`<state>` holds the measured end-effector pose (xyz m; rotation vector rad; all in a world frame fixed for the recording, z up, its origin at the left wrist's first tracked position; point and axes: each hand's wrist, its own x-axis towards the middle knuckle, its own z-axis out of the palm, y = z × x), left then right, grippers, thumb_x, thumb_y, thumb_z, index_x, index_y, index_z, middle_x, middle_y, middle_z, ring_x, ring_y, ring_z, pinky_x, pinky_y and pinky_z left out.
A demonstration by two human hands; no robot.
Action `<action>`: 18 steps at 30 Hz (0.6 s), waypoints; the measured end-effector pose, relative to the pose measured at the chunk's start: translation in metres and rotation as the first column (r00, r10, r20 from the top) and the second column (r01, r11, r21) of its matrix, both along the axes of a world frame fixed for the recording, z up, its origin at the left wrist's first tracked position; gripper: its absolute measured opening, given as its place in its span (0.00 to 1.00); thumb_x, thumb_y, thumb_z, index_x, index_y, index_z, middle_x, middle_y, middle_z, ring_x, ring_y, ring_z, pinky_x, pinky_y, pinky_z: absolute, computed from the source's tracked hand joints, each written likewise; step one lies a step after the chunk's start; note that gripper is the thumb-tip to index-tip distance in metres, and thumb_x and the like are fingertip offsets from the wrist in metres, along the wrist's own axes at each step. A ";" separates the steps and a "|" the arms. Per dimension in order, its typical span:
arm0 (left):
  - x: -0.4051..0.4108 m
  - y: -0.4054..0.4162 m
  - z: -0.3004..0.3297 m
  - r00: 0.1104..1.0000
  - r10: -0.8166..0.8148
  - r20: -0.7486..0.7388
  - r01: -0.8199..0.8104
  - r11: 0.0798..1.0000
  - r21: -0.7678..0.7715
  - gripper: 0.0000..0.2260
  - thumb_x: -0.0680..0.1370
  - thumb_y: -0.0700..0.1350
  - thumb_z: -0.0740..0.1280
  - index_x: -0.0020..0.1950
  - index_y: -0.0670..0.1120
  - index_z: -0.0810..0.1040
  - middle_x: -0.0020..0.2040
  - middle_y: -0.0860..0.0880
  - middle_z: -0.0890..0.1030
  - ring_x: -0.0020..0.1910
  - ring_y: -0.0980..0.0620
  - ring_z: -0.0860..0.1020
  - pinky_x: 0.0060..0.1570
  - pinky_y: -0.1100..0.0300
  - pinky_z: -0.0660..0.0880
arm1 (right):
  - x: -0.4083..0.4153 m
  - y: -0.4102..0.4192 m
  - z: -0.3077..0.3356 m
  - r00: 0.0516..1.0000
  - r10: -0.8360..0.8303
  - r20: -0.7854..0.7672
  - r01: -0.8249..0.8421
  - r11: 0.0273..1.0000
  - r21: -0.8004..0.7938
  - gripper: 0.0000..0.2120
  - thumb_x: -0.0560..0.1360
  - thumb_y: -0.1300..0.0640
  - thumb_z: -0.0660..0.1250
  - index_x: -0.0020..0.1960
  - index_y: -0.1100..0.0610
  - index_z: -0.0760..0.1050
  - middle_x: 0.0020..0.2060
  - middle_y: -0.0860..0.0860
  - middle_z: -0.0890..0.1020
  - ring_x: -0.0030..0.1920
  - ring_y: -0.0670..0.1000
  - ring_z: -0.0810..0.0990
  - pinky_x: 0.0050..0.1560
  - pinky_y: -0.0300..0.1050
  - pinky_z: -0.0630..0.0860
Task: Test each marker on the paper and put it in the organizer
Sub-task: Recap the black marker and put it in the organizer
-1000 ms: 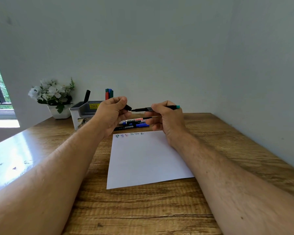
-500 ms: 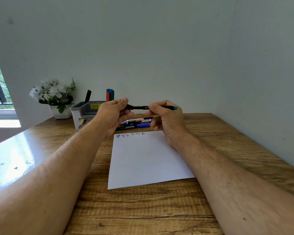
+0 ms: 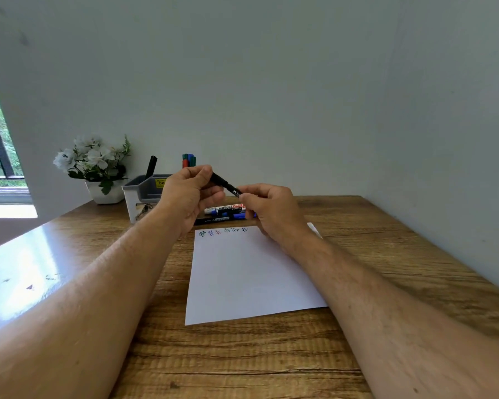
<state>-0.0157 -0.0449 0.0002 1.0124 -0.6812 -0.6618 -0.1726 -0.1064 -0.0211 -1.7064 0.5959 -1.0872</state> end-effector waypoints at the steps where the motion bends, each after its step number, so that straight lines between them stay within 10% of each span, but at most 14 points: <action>1: -0.001 0.000 0.000 1.000 -0.012 0.005 0.012 1.000 -0.014 0.07 0.79 0.43 0.67 0.55 0.42 0.78 0.45 0.42 0.84 0.36 0.52 0.84 0.34 0.60 0.81 | 0.002 0.001 0.001 0.999 -0.051 -0.012 0.050 0.997 -0.061 0.05 0.77 0.57 0.69 0.50 0.53 0.83 0.30 0.45 0.79 0.25 0.40 0.74 0.26 0.30 0.68; 8: -0.002 0.004 0.004 0.997 -0.075 -0.007 0.073 0.987 -0.144 0.07 0.79 0.41 0.67 0.56 0.42 0.78 0.48 0.40 0.85 0.39 0.50 0.84 0.37 0.59 0.81 | 0.007 0.014 0.005 0.992 -0.122 0.019 0.123 0.976 -0.181 0.06 0.79 0.56 0.66 0.51 0.55 0.81 0.34 0.45 0.78 0.29 0.35 0.76 0.25 0.27 0.67; 18: -0.001 0.003 0.006 0.997 -0.077 -0.018 0.072 0.977 -0.200 0.03 0.79 0.39 0.66 0.52 0.43 0.78 0.45 0.42 0.85 0.44 0.48 0.85 0.39 0.58 0.81 | 0.009 0.022 0.010 0.982 0.093 0.161 -0.130 0.964 0.233 0.06 0.80 0.58 0.64 0.48 0.57 0.79 0.22 0.46 0.69 0.19 0.44 0.61 0.21 0.36 0.60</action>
